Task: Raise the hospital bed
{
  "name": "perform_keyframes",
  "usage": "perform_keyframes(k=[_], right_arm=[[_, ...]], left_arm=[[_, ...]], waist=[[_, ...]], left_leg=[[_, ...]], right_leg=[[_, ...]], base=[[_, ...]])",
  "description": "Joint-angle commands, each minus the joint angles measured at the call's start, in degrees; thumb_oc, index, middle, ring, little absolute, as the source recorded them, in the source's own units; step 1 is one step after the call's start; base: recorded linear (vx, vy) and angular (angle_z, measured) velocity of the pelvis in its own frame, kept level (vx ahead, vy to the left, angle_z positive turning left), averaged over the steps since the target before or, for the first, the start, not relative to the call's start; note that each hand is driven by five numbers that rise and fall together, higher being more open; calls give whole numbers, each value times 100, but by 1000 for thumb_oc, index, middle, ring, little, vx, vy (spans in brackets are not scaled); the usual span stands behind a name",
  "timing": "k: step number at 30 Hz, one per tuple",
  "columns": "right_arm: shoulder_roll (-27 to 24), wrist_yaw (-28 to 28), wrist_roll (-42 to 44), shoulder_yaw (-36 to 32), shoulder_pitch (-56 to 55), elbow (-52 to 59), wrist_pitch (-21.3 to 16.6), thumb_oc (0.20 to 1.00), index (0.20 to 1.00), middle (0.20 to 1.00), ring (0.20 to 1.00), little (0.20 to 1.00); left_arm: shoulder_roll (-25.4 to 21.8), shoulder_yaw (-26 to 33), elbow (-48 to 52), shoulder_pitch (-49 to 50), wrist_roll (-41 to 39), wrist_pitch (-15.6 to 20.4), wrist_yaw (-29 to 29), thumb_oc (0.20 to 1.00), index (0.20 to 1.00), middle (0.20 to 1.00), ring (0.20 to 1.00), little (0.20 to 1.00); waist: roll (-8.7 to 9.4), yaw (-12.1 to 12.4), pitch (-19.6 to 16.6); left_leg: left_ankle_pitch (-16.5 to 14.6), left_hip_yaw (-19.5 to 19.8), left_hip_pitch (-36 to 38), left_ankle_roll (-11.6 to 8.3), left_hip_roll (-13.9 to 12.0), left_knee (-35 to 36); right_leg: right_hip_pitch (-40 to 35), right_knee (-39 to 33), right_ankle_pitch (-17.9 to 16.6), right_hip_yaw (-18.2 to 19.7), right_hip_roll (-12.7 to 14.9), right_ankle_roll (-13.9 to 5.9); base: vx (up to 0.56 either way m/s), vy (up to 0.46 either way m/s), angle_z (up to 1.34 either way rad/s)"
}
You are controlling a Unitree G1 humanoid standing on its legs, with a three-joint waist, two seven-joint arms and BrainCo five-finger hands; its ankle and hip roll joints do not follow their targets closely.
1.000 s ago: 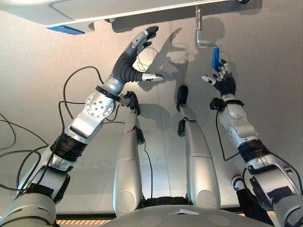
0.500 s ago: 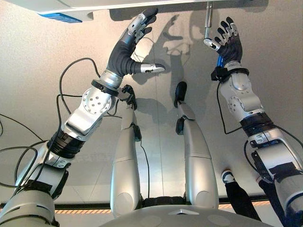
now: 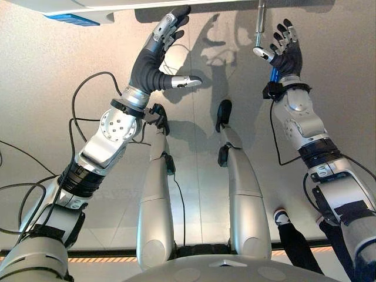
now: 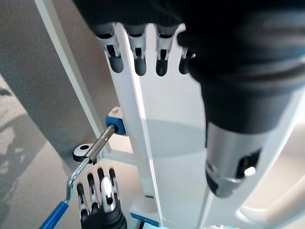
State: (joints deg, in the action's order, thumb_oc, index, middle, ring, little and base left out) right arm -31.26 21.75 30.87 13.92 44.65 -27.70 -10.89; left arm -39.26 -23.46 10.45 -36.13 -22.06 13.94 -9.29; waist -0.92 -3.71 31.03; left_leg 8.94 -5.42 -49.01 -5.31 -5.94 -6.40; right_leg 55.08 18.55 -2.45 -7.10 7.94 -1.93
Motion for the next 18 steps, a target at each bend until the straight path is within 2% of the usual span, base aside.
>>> perform_keyframes(k=[1,13,17,18], right_arm=[[-52,172,-130,-222,33,-24,-204,1000,1000,1000,1000,1000],[-315,81,-165,-41,335,-947,31,1000,1000,1000,1000,1000],[-376,-101,-156,157,547,-1529,164,1000,1000,1000,1000,1000],[-425,-365,-162,435,732,-1970,318,1000,1000,1000,1000,1000]], left_arm=[[-3,103,804,71,14,324,-44,1000,1000,1000,1000,1000],[-45,10,878,34,-87,345,-1,1000,1000,1000,1000,1000],[-64,-38,891,9,-128,381,31,1000,1000,1000,1000,1000],[-78,-76,905,-30,-181,401,66,1000,1000,1000,1000,1000]], waist=[[157,105,-124],[116,139,-124],[95,171,-124],[97,180,-124]], left_leg=[[-341,-103,-13,-9,81,-252],[-321,-110,3,-11,89,-189],[-326,-98,-18,-9,87,-206],[-321,-99,-41,-15,81,-215]], right_leg=[[-404,-767,-368,100,-19,-561],[-384,-769,-365,103,-43,-559],[-363,-756,-363,103,-50,-557],[-354,-762,-367,97,-53,-554]], base=[[0,0,0],[0,0,0],[0,0,0],[0,0,0]])
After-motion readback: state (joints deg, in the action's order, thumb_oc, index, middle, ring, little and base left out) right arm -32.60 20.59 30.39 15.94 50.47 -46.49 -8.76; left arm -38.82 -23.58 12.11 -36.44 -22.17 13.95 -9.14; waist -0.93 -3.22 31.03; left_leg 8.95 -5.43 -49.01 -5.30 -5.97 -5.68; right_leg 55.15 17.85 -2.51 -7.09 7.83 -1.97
